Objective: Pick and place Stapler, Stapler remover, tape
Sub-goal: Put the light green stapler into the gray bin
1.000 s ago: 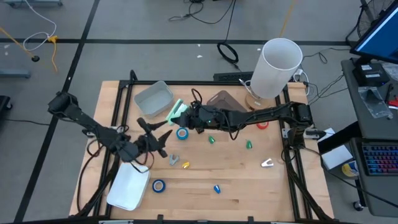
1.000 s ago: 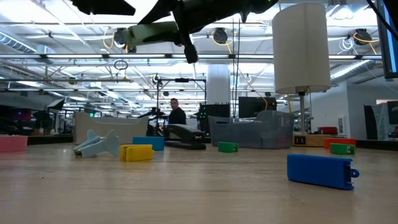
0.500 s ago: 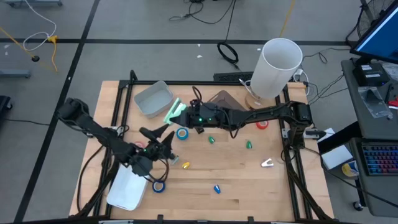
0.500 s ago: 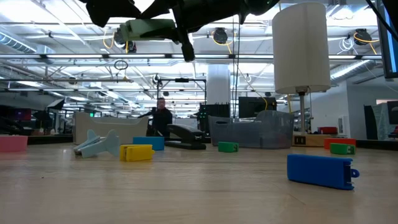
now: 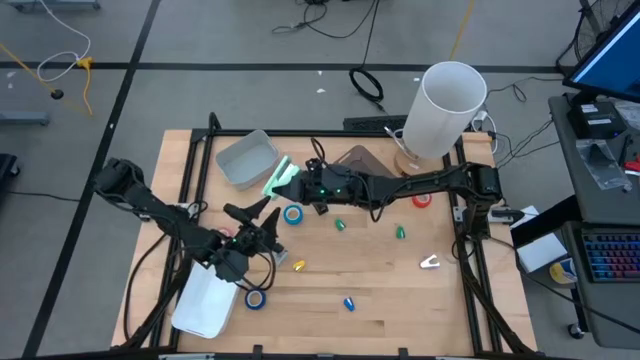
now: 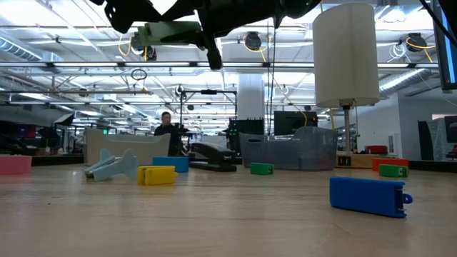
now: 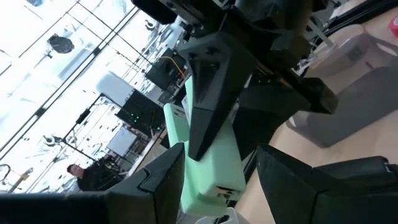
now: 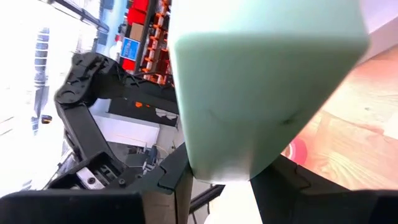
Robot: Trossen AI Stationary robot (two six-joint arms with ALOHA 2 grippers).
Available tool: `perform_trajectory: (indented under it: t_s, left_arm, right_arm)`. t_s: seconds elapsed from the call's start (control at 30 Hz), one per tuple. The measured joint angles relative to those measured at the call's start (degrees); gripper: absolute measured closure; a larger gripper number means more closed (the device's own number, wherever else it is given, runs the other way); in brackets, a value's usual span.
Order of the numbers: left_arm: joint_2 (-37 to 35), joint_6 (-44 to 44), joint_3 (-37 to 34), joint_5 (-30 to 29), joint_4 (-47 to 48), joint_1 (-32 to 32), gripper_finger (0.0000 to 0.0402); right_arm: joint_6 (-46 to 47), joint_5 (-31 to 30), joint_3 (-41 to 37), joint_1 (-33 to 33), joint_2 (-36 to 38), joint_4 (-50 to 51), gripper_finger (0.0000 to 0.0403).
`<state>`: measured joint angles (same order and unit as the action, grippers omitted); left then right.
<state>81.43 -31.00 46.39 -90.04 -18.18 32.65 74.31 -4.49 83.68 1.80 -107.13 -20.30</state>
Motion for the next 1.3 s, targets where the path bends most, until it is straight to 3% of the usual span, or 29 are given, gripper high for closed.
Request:
perform_trajectory:
  t_s: [0.33,0.83,1.07,1.3]
  left_arm:
    - [0.0,-8.0,0.0,0.0,0.1,-3.7,0.0202]
    - [0.0,-7.9,0.0,0.3,3.4,-9.1,0.0202]
    - [0.0,-7.4,0.0,1.1,3.3,-10.5,0.0264]
    - [0.0,-6.2,-0.1,1.1,3.5,-10.4,0.0265]
  right_arm:
    - [1.5,-0.1,0.0,0.0,0.0,-2.6,0.0281]
    - [3.0,-0.3,0.0,0.0,0.0,-2.4,0.0281]
    - [3.2,-1.3,0.0,-0.1,0.0,-2.6,0.0281]
    - [2.9,-0.4,0.0,0.1,0.0,-2.6,0.0278]
